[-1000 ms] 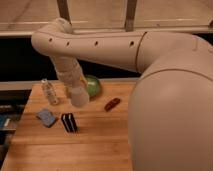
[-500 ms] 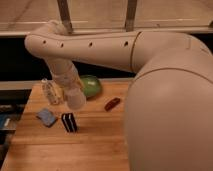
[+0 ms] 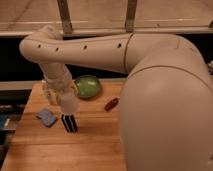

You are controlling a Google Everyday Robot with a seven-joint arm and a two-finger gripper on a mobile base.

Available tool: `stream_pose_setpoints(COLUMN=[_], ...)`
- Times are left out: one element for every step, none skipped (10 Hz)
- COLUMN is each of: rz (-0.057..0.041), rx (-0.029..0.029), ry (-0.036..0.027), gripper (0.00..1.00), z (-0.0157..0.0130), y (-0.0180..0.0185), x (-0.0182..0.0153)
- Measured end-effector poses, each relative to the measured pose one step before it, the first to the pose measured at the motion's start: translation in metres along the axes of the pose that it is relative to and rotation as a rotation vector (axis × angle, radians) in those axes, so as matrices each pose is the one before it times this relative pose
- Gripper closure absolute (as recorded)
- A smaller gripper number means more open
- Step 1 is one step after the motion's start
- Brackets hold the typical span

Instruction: Place the ceramic cup over the eraser

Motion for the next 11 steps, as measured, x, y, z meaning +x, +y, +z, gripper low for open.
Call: stream_pose_setpoints(rz=[-0.01143, -0.0041, -0.00138, 0.00052, 0.00215, 0.00138, -0.00102, -0.00323, -0.00154, -0.00245, -0.00079], rx=[-0.00506, -0.00621, -0.00583, -0.00789, -0.00979, -0.00701, -0.00884, -0.01027, -0.00397, -0.02194, -0.00836], ry=[0.00988, 0.01126, 0.01285, 0.01226, 0.01289, 0.00577, 0.00562, 0.00434, 0.00076, 0.007, 0.00689], gripper=[1.0, 1.0, 1.0, 1.0, 1.0, 1.0, 1.0, 1.0, 1.0, 1.0, 1.0], z=[0.00437, 0.00513, 0.00726, 0.00798, 0.00713, 0.00396, 0.00384, 0.0036, 0.00108, 0.00782, 0.00472], y=[0.00601, 0.00274, 0.00108, 0.00094, -0.00006, -0.00034, 0.00055, 0.00144, 0.00084, 0.00124, 0.00014], x=[-0.00024, 0.00033, 0.00072, 0.00058, 0.0014, 0.00045, -0.00012, -0.00123, -0.00065, -0.00238, -0.00123])
